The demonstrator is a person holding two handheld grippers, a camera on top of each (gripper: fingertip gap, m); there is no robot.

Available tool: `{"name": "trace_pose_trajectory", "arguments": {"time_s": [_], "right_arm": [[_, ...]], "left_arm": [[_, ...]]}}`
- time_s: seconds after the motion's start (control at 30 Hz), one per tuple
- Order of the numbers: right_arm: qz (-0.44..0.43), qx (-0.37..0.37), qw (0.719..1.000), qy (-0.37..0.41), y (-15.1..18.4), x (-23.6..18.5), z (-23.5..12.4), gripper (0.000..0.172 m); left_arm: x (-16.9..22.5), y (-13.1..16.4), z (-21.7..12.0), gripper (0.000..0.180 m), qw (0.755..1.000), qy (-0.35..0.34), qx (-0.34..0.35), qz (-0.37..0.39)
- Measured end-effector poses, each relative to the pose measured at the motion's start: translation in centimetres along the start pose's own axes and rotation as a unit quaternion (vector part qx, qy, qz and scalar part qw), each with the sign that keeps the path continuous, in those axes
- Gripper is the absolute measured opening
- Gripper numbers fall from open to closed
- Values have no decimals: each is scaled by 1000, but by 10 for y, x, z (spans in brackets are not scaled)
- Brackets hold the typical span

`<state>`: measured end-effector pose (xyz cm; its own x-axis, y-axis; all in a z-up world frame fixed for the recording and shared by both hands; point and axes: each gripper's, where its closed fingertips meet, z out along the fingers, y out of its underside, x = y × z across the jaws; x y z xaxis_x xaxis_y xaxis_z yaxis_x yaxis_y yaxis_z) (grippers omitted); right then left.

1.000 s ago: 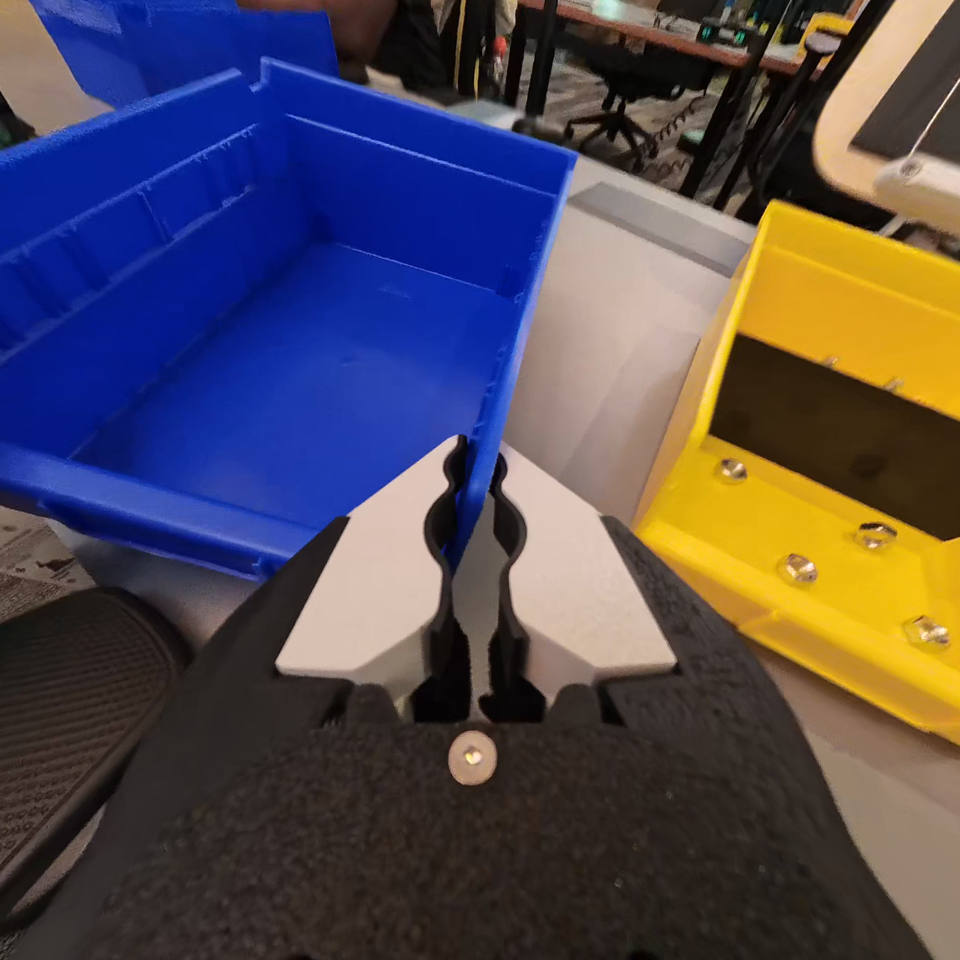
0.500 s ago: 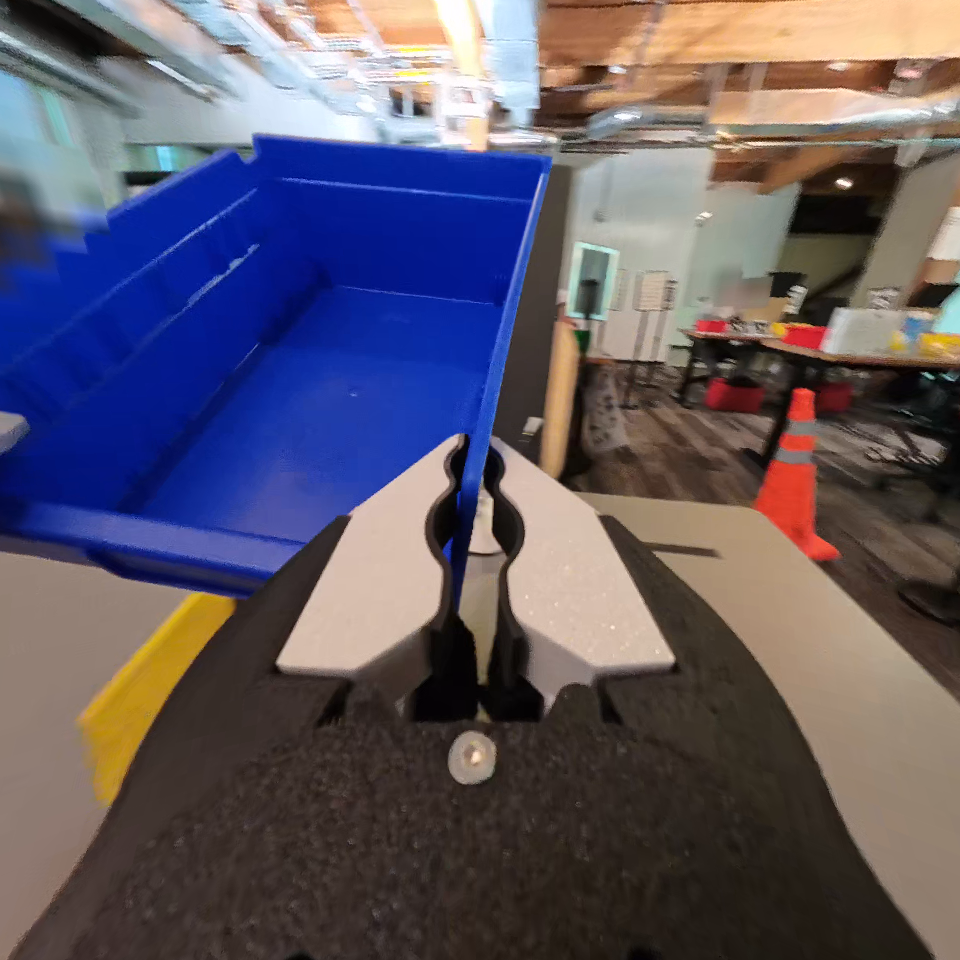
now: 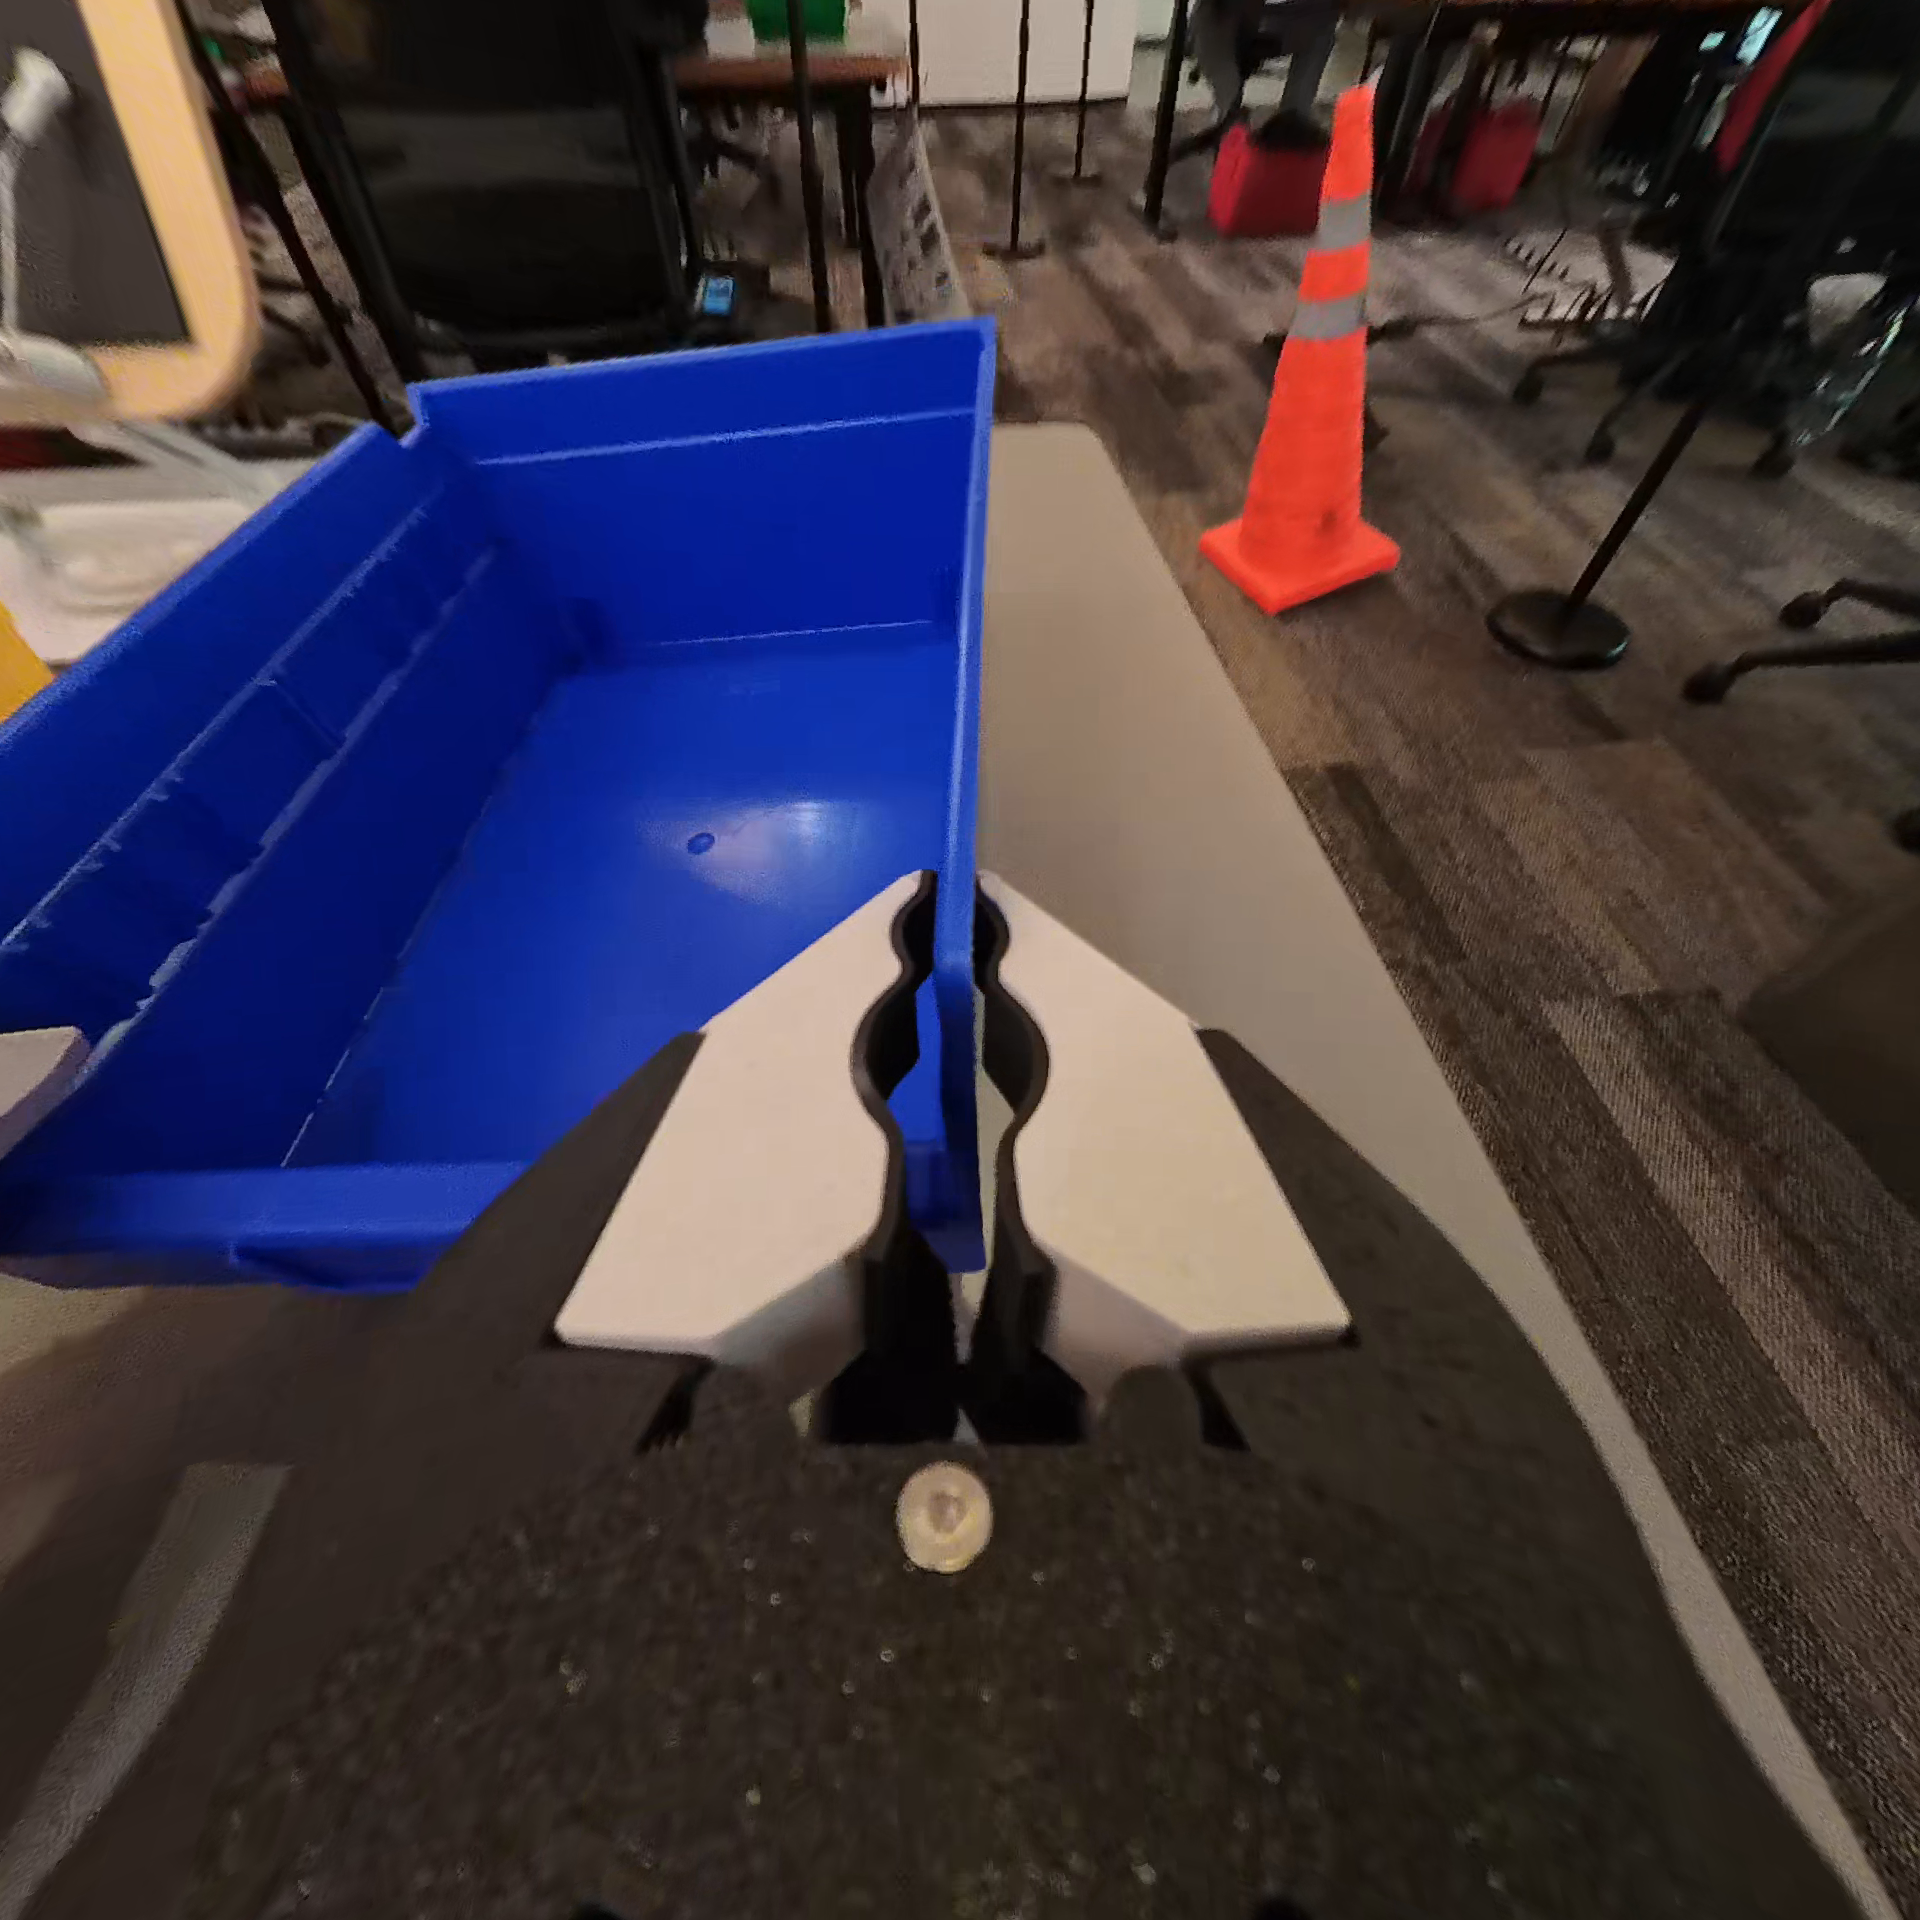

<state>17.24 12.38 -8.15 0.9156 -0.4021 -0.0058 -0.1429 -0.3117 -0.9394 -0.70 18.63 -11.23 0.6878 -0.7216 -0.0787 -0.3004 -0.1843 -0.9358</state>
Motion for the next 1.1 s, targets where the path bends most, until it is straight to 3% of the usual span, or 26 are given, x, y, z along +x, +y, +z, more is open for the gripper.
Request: {"name": "trace_pose_trajectory", "arguments": {"time_s": [0.17,0.37,0.47,0.57,0.63,0.73,0.8,0.87,0.93,1.0,1.1], "right_arm": [[11,-54,998,-15,32,10,25,5],[52,-45,997,-24,37,19,36,8],[54,-18,998,40,24,34,25,28],[30,78,994,67,-22,24,-12,38],[4,115,993,29,-47,-18,-36,43],[1,138,984,-113,-53,-137,-67,49],[1,83,969,-231,-18,-234,-75,55],[-38,24,968,-247,23,-292,-61,59],[-74,6,969,-236,42,-321,-44,55],[-93,-10,976,-196,52,-330,-23,45],[-73,-34,989,-121,61,-323,3,16]], "left_arm": [[8,18,13,10,1000,-13,-20,16],[31,31,6,25,997,48,-63,20],[29,38,-31,39,992,93,-76,46],[-1,30,-90,43,990,132,-39,-7],[-43,22,-127,46,993,116,-1,-33],[-151,23,-172,45,996,-54,74,-8],[-214,44,-192,50,985,-153,77,-23],[-244,70,-188,65,983,-175,16,-54],[-255,84,-175,68,984,-166,-18,-61],[-258,95,-161,57,985,-155,-46,-53],[-269,97,-151,10,982,-158,-51,-87]]}}
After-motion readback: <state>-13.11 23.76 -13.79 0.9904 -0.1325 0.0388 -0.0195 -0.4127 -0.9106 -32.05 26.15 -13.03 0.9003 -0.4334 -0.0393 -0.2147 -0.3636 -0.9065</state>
